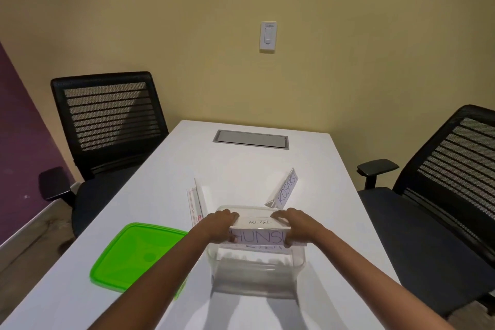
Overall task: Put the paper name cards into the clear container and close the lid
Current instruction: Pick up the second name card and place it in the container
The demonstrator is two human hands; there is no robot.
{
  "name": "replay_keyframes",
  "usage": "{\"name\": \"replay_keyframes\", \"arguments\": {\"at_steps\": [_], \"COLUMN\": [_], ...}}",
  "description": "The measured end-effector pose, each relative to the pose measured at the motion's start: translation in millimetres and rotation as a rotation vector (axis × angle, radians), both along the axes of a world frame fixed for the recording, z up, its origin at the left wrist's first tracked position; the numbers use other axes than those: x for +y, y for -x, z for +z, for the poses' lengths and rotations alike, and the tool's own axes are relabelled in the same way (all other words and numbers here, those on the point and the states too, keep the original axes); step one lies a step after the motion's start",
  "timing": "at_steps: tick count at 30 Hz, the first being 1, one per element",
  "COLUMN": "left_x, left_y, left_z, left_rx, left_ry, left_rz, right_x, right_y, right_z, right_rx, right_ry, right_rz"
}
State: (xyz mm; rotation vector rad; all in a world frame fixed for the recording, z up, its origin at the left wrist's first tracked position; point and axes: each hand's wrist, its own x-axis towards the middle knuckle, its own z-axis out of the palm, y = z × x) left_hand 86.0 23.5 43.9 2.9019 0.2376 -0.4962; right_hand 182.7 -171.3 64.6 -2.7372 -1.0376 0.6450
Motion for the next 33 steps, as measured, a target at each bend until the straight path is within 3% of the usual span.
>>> {"name": "replay_keyframes", "arguments": {"at_steps": [13,19,33], "left_x": [0.2,-0.6,-1.9], "left_y": [-27.7,-26.8,-21.5], "left_z": [-44.2,-66.7,-88.9], "left_rx": [0.333,0.384,0.334], "left_ry": [-0.012,-0.037,-0.063], "left_rz": [-0.036,-0.035,-0.041], "right_x": [34.7,41.9,35.0], "right_y": [-19.0,-13.5,-12.6], "right_z": [-44.0,-67.6,-104.4], "right_rx": [0.122,0.106,0.142], "right_ry": [0.317,0.407,0.33], "right_rz": [0.08,0.134,0.02]}}
